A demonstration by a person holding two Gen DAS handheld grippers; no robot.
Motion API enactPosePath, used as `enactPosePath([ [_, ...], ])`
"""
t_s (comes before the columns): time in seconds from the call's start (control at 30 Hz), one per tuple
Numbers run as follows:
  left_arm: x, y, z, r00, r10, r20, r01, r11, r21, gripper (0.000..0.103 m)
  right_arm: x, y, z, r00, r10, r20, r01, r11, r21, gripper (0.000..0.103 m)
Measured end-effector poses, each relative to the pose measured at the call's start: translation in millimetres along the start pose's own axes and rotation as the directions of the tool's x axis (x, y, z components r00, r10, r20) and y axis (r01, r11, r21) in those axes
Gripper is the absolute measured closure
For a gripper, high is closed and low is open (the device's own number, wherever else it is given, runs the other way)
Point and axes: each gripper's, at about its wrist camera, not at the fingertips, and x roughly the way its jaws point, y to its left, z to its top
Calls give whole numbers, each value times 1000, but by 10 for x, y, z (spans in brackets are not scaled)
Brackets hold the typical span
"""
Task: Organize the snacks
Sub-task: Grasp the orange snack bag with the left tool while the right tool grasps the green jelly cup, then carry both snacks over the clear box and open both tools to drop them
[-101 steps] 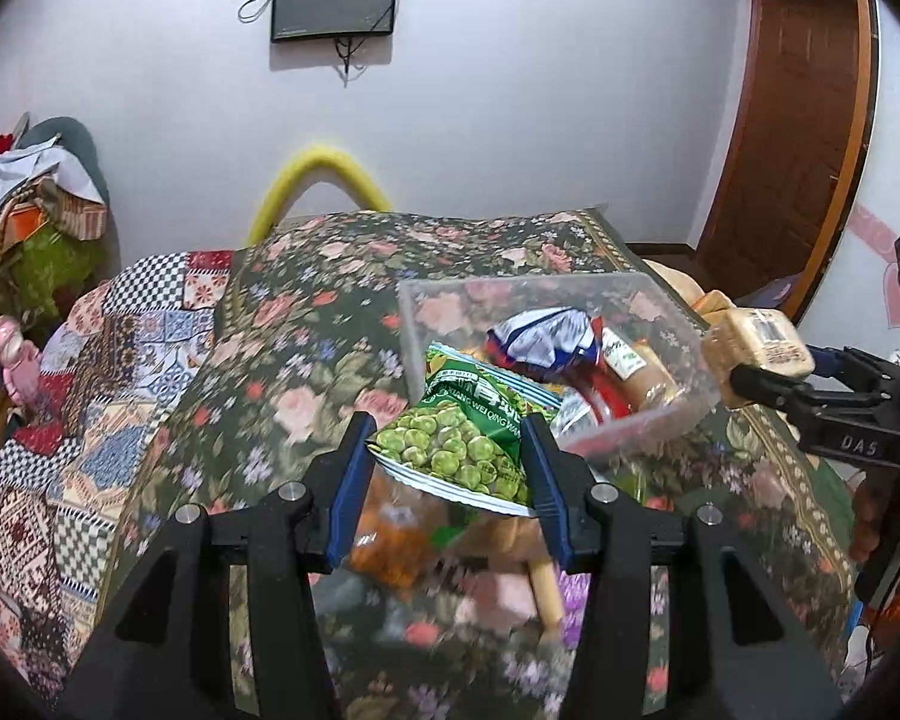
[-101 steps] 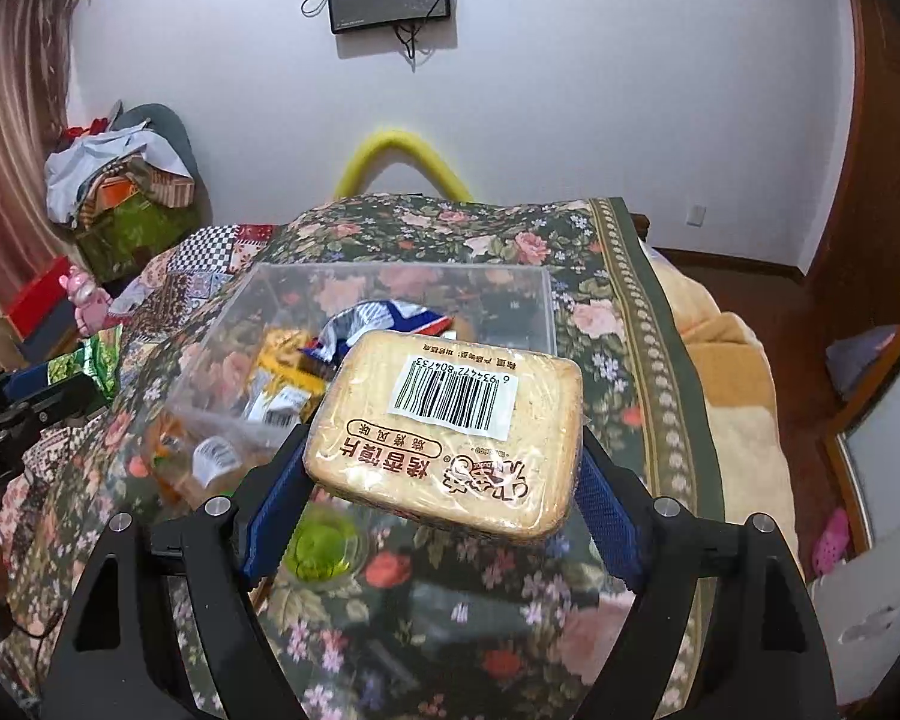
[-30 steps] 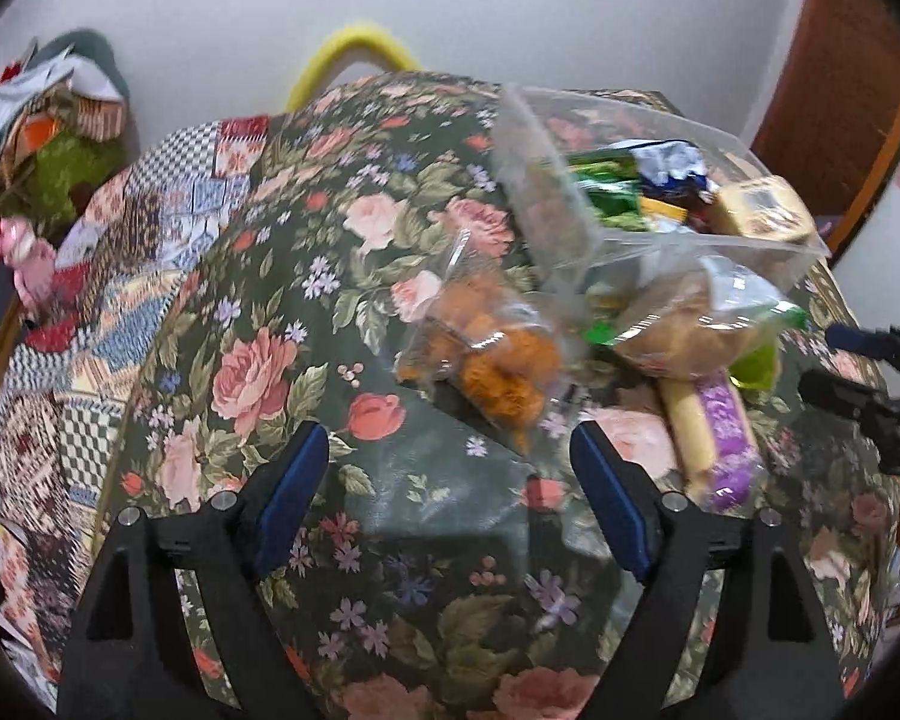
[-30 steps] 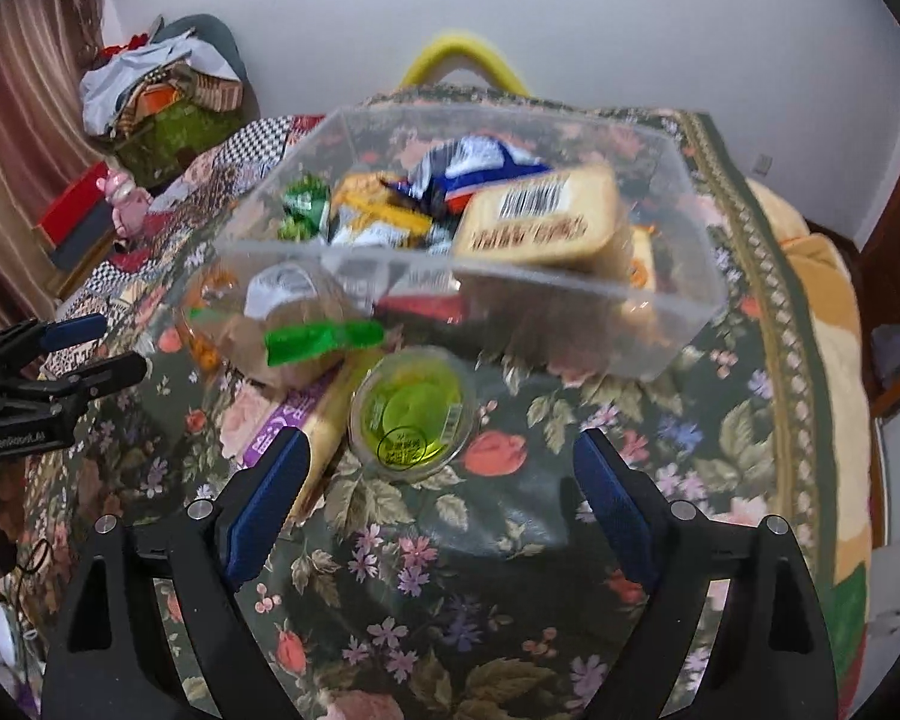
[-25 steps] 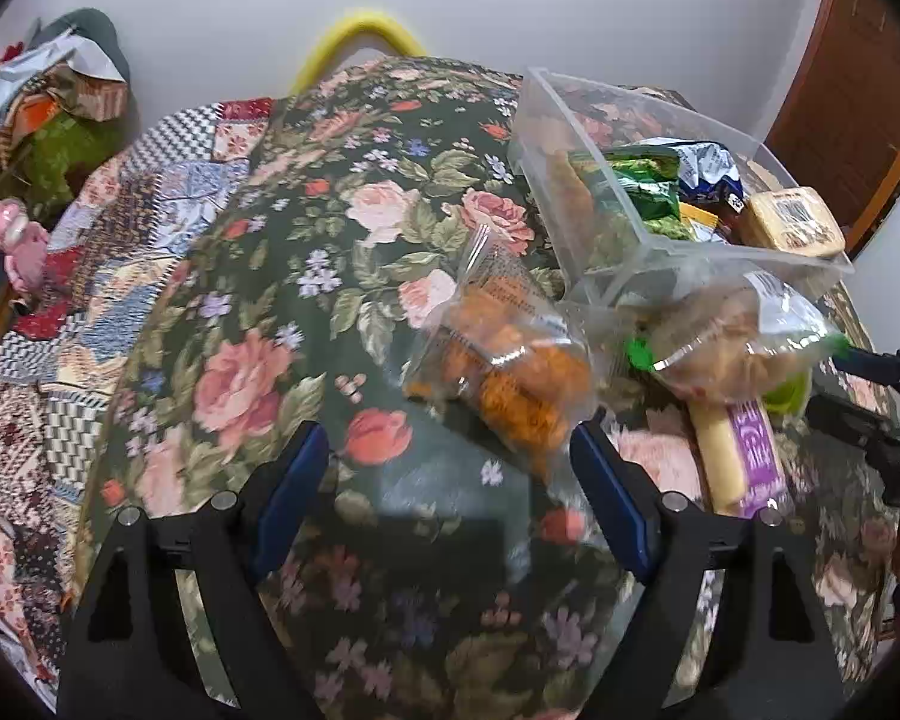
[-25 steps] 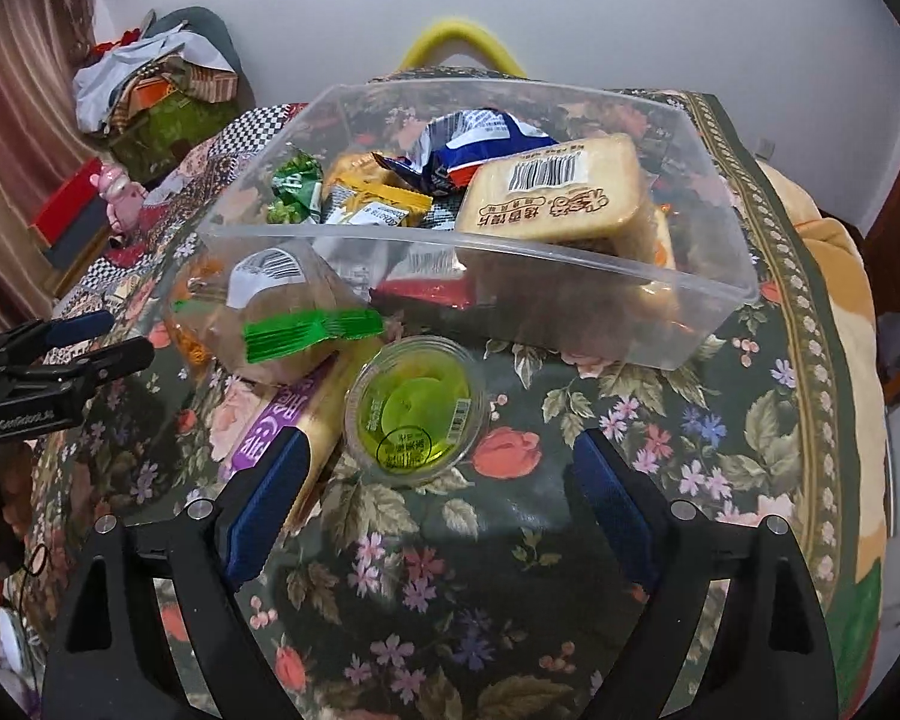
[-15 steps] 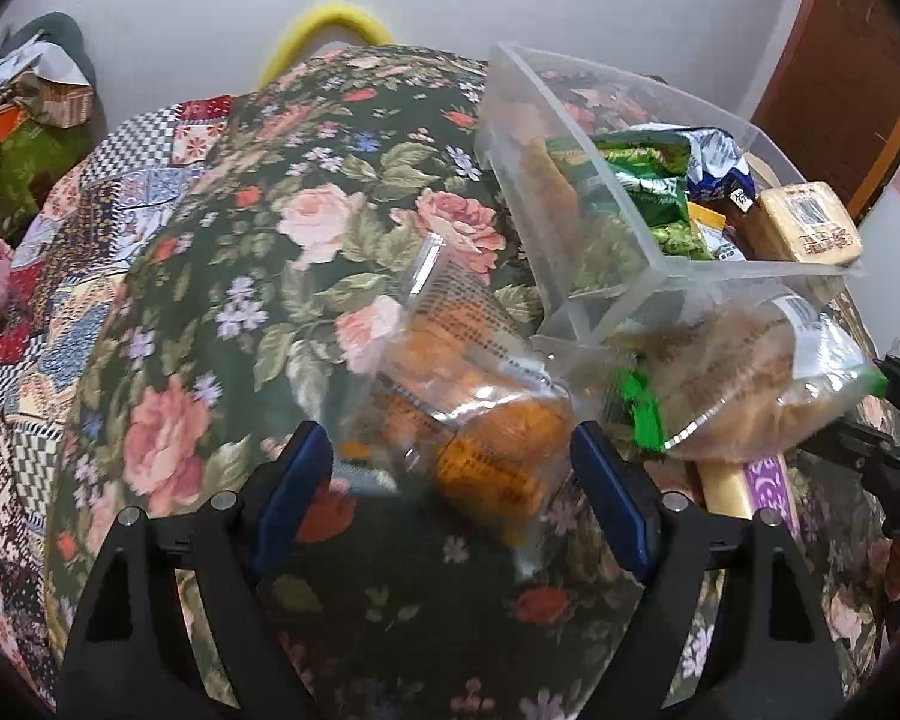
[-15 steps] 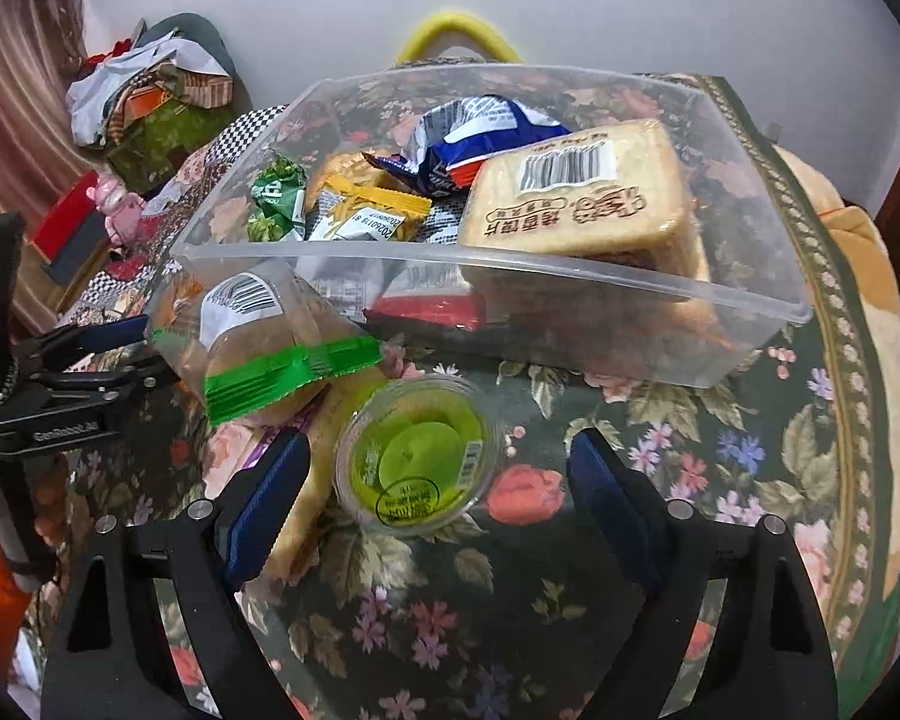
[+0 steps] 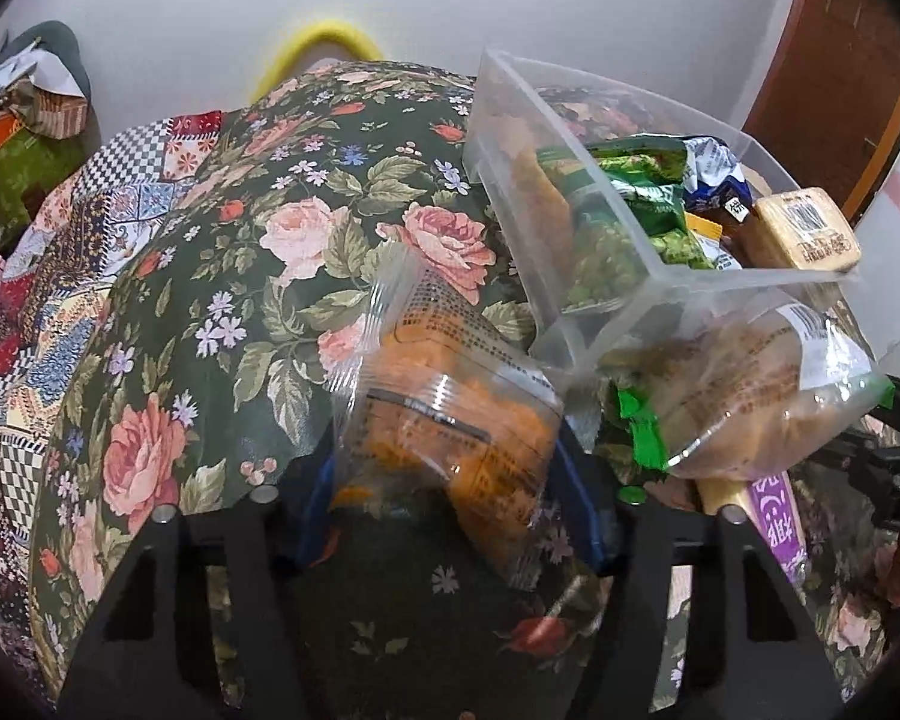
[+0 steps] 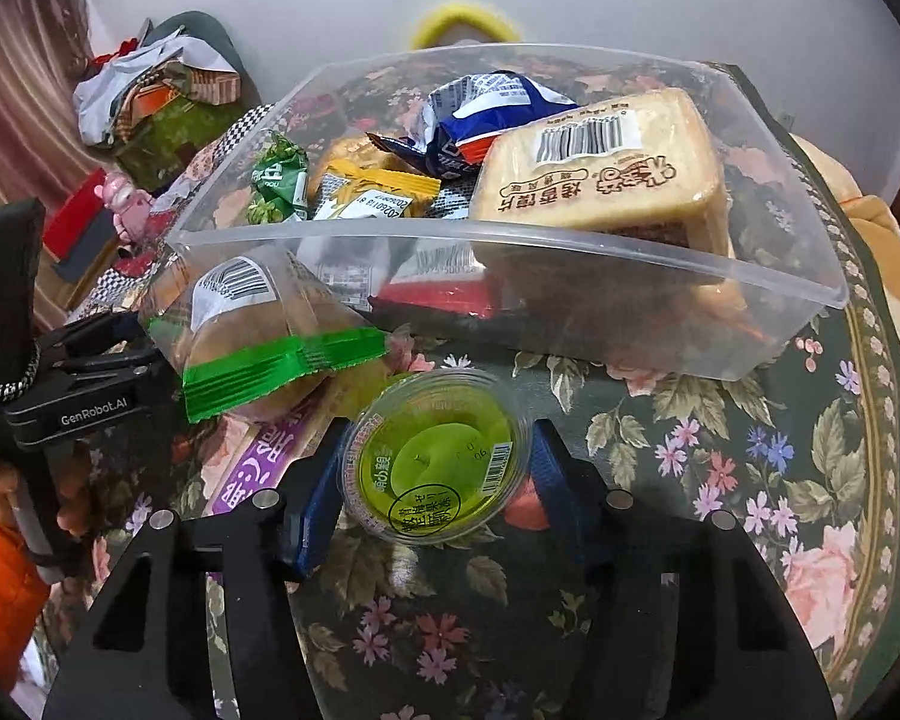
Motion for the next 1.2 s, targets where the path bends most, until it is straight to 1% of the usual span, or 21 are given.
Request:
enactPosePath([
  [0.03,-20,-1,-13,1000,-4,-1,4,1000,2,48,-25,-8,-15,1000,-2,2,2,1000,5,48],
  [0.13,-87,11,-57,1000,15,3,-15,1000,3,51,-82,-71,-59,1000,-12,7,12,1000,11,48],
  [0.37,-364,78,-134,999,44,32,-43,999,-8,51,-264,-196,-105,999,-36,29,35,999,24,48],
  [0.57,-692,55,-59,995,58,87,-58,998,-5,51,-486,-244,-70,996,-47,77,45,998,35,48],
  [0.77,-978,-80,122,987,48,152,-50,999,7,51,-716,-235,54,989,-52,141,49,999,21,48],
  [0.9,-1096,-203,281,980,31,195,-36,999,23,51,-843,-233,161,980,-67,190,67,998,5,48],
  [1.07,-1127,-371,524,973,7,230,-15,999,32,51,-920,-286,351,969,-80,232,82,997,0,48],
  [1.2,-1067,-483,695,969,-5,245,-6,999,43,51,-948,-317,490,962,-88,258,95,995,-14,48],
])
